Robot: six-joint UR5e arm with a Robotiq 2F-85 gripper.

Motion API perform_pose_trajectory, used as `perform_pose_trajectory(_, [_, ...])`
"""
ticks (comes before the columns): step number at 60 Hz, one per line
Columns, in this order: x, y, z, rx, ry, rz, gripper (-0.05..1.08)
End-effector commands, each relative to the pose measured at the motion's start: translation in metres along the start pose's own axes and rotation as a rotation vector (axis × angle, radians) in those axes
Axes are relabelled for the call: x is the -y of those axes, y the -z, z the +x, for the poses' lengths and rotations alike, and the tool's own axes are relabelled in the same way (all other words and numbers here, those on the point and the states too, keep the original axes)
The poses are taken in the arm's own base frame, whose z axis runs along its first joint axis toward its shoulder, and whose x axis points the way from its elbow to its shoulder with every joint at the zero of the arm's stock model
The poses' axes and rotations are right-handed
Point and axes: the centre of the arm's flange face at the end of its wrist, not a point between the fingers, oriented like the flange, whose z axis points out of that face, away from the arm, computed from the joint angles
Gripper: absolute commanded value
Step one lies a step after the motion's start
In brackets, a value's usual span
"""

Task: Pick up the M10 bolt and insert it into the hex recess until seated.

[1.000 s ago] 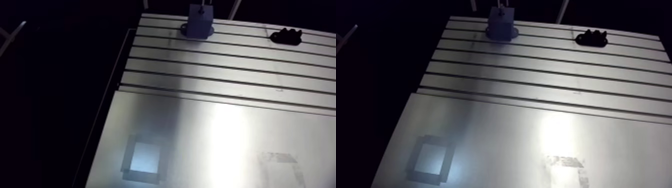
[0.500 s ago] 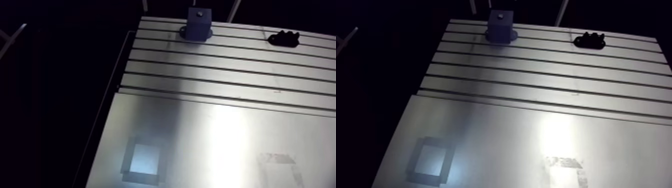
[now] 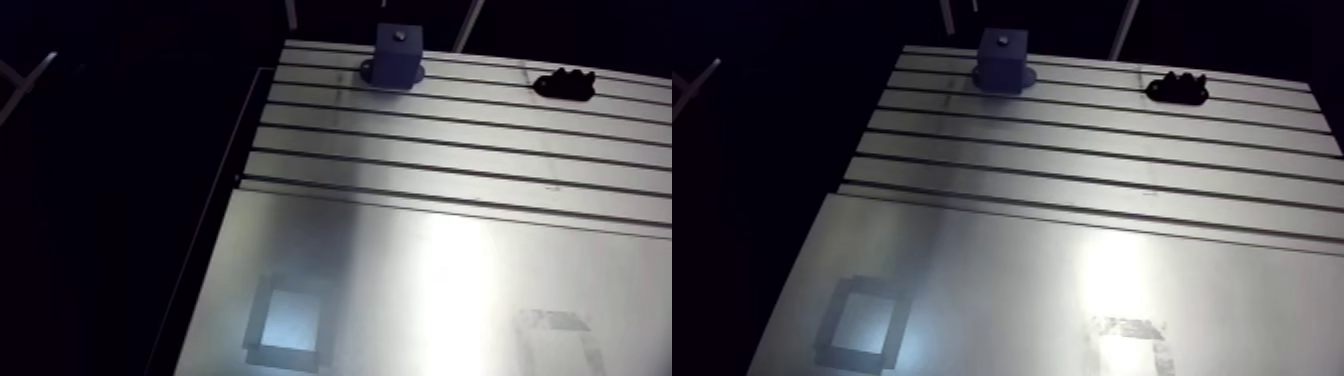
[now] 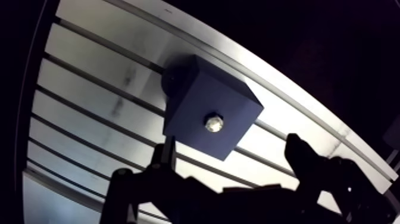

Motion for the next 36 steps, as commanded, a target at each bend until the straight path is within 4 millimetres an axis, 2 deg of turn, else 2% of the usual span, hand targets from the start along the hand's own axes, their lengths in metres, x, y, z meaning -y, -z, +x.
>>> perform_pose_trajectory(1, [-0.0010,0.0007,-0.0034,0.000,-0.035,-0.003,0.01])
perform_pose_trajectory(6, [-0.0034,-0.0015,-0.0048,0.003,-0.051,0.002,0.04])
perform_pose_trajectory(8, [-0.0031,-0.0044,-0.0059,0.005,-0.056,0.011,0.14])
perform_pose_trajectory(10, [-0.0031,-0.0044,-0.0059,0.005,-0.056,0.011,0.14])
perform_pose_trajectory(12, [-0.0032,-0.0057,-0.0070,0.007,-0.057,0.016,0.23])
perform_pose_trajectory(13, [-0.0032,-0.0057,-0.0070,0.007,-0.057,0.016,0.23])
perform_pose_trajectory(15, [-0.0024,-0.0054,-0.0089,0.003,-0.059,0.016,0.37])
perform_pose_trajectory(20, [-0.0020,-0.0066,-0.0087,-0.013,-0.057,0.012,0.45])
perform_pose_trajectory(23, [-0.0003,-0.0077,-0.0083,-0.028,-0.057,0.012,0.55])
perform_pose_trajectory(36, [0.0014,-0.0089,-0.0082,-0.029,-0.052,0.014,0.57])
